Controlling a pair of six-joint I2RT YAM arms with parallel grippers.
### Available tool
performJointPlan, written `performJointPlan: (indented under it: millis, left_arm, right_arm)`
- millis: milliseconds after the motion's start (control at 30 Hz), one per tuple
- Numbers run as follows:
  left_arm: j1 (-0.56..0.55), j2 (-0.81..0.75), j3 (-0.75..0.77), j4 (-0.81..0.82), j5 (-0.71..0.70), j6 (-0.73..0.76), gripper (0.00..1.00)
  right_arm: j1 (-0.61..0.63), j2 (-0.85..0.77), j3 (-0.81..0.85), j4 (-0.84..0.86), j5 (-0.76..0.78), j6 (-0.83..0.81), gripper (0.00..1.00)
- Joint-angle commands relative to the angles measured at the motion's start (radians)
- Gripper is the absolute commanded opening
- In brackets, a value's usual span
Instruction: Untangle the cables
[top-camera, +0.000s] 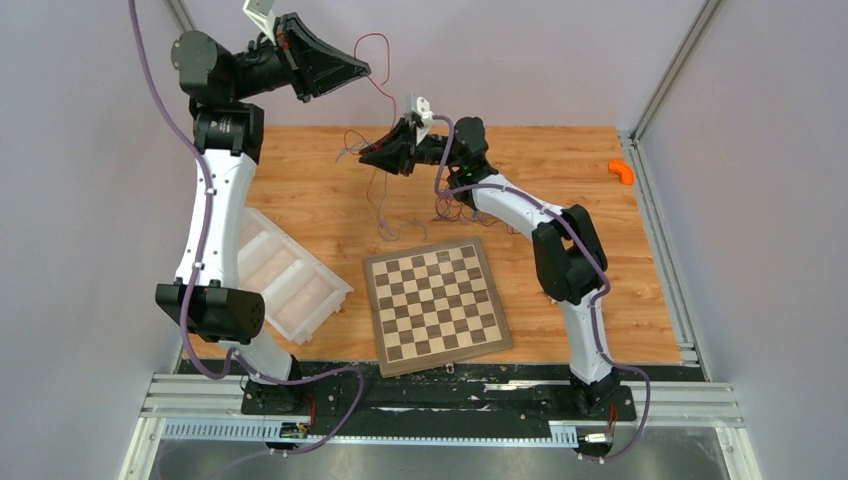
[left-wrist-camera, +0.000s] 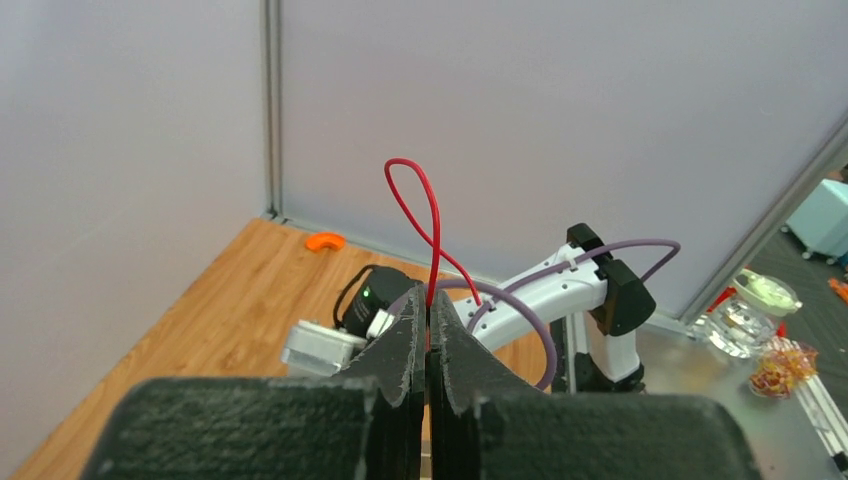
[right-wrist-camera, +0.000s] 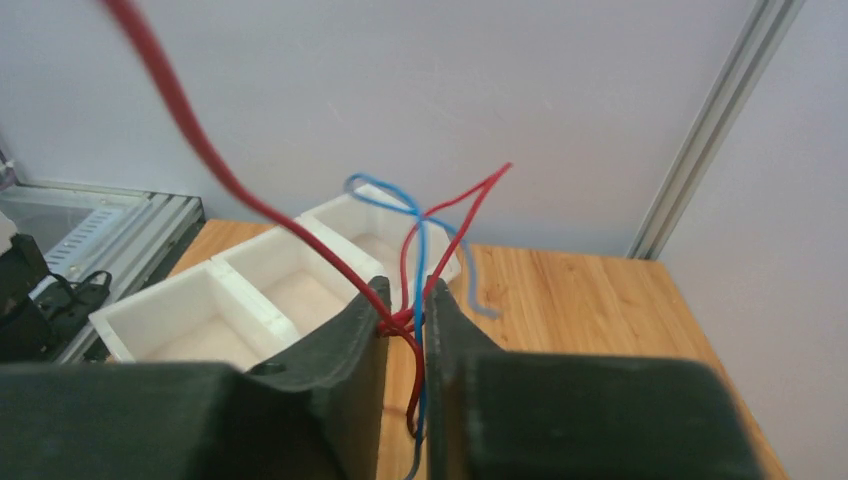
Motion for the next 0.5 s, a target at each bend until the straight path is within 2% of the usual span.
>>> performJointPlan:
  millis: [0, 133, 333, 467]
  left_arm:
    - [0.065, -0.006, 0.132, -0.023, -0.012, 0.053, 0.00]
    - [0.127, -0.014, 0.181, -0.060, -0.039, 0.092, 0.00]
    - [0.200, -0.025, 0.175, -0.074, -0.130, 0.128, 0.00]
    - [0.249, -0.015, 0.214, -0.096, -0.195, 0.165, 0.00]
  right_arm:
    - [-0.027, -0.045, -0.098, -0.081, 0.008, -0.098, 0.07]
    - [-0.059, -0.077, -0.171, -0.146, 0.000, -0.139, 0.07]
    - [-0.070, -0.123, -0.235, -0.253, -0.036, -0.200, 0.07]
    - [-0.092, -0.142, -0.275, -0.364, -0.047, -0.307, 0.08]
